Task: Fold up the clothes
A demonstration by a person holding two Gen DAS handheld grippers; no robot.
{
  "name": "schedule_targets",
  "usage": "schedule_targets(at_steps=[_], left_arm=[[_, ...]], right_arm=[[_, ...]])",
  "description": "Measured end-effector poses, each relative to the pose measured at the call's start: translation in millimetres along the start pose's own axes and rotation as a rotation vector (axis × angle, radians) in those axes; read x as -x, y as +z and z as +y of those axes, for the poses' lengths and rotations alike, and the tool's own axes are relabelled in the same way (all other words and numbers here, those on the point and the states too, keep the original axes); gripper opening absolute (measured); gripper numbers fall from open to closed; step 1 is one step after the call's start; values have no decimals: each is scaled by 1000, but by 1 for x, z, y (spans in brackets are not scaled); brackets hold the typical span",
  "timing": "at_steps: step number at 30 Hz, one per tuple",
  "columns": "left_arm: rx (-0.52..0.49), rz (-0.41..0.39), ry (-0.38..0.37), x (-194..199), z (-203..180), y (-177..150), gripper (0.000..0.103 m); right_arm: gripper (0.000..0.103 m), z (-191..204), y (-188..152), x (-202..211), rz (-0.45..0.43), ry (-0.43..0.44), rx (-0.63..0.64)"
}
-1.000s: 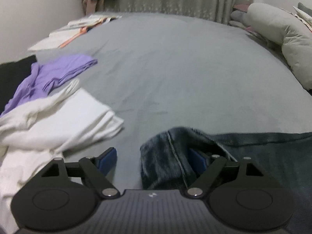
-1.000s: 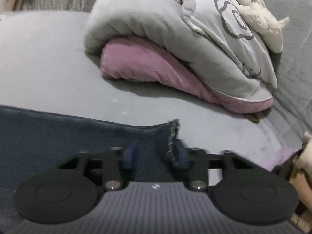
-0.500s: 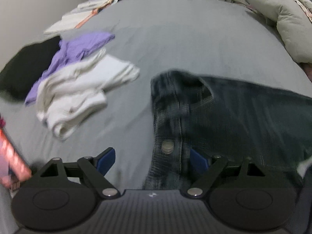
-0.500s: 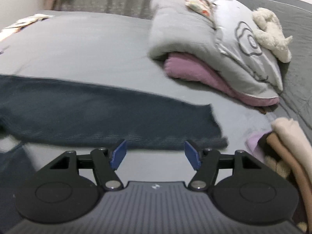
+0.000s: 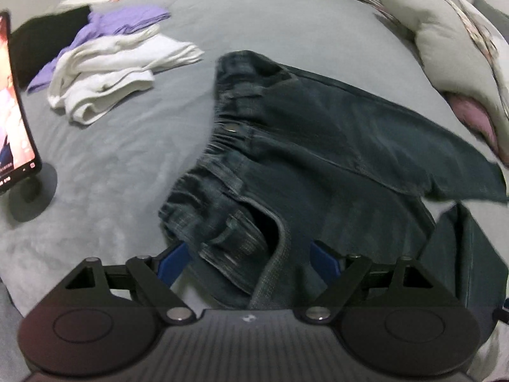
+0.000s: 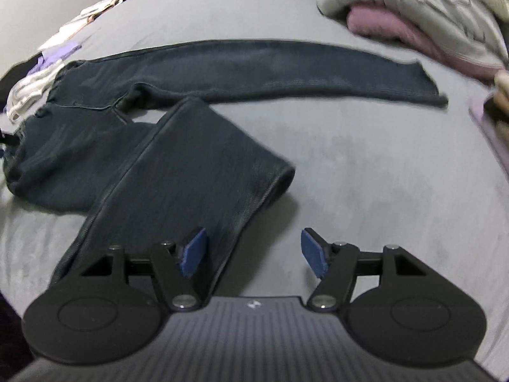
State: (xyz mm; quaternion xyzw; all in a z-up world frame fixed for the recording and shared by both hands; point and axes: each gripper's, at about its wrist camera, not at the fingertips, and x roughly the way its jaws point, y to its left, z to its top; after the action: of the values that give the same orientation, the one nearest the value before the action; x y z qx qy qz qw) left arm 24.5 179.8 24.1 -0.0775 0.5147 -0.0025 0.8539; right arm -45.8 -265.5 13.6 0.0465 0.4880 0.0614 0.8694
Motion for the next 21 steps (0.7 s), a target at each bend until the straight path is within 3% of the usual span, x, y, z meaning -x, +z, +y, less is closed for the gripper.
schedule_targets(at_steps=[3,5,6,10,15,21], left_arm=[[-40,10,-43,0,-14,-9,84],[-79,29,-43,-2,-26,-16,84],[-99,36,-34,-3,-31,-19,84],[-165,47,3,-5,-41,-26,84],[-168,60,-11,-4,-36,-28,84],[-180,65,-25,1,-36,-28,84]], right_arm=[[67,2,-11,-7,32,76,-55],[46,8,-21,-16,51,157,-43],[26,10,-24,-18,64,194,-36],[16,12,-21,3,88,209,98],[15,1,0,61,143,-5,410],[15,-35,19,74,259,-279,556]])
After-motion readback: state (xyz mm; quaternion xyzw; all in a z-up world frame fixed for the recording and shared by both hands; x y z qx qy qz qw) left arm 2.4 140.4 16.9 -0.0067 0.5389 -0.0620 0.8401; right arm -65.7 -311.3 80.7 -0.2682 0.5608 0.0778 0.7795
